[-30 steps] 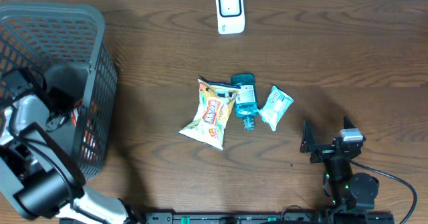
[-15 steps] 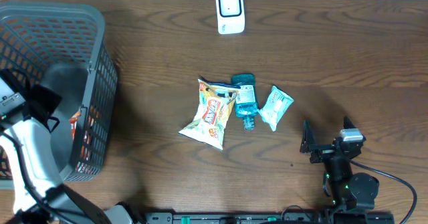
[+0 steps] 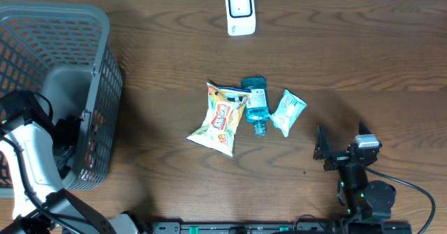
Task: Scan the item barcode
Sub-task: 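Grasp the red packet with the left gripper and lift it out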
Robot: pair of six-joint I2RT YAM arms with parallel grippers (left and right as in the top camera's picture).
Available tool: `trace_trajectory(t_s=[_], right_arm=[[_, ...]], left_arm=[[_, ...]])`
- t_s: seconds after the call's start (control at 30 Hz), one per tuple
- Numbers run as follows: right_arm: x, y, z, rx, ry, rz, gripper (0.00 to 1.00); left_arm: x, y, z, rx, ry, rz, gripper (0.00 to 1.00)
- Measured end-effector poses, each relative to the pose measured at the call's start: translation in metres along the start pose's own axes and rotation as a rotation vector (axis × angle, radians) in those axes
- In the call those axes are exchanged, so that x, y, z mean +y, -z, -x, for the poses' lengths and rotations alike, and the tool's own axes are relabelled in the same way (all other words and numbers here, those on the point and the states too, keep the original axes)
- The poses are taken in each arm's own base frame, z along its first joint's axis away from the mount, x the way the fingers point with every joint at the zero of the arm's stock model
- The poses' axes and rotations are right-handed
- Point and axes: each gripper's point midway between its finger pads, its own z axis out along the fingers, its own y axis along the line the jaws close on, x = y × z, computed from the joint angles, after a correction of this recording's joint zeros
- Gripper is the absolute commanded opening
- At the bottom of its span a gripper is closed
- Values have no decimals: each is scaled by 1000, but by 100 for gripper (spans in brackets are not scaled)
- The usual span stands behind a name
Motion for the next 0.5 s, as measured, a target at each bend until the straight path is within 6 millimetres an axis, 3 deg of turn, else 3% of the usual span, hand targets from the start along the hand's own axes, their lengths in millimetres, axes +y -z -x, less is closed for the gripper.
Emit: trace_trajectory(t_s=[0.27, 0.5], right_arm=[[0, 0, 0, 0, 0, 0, 99], [0, 0, 0, 0, 0, 0, 99]], left_arm=[[-4, -2, 9, -33, -89, -13, 98], [5, -33, -4, 31, -144, 22, 100]])
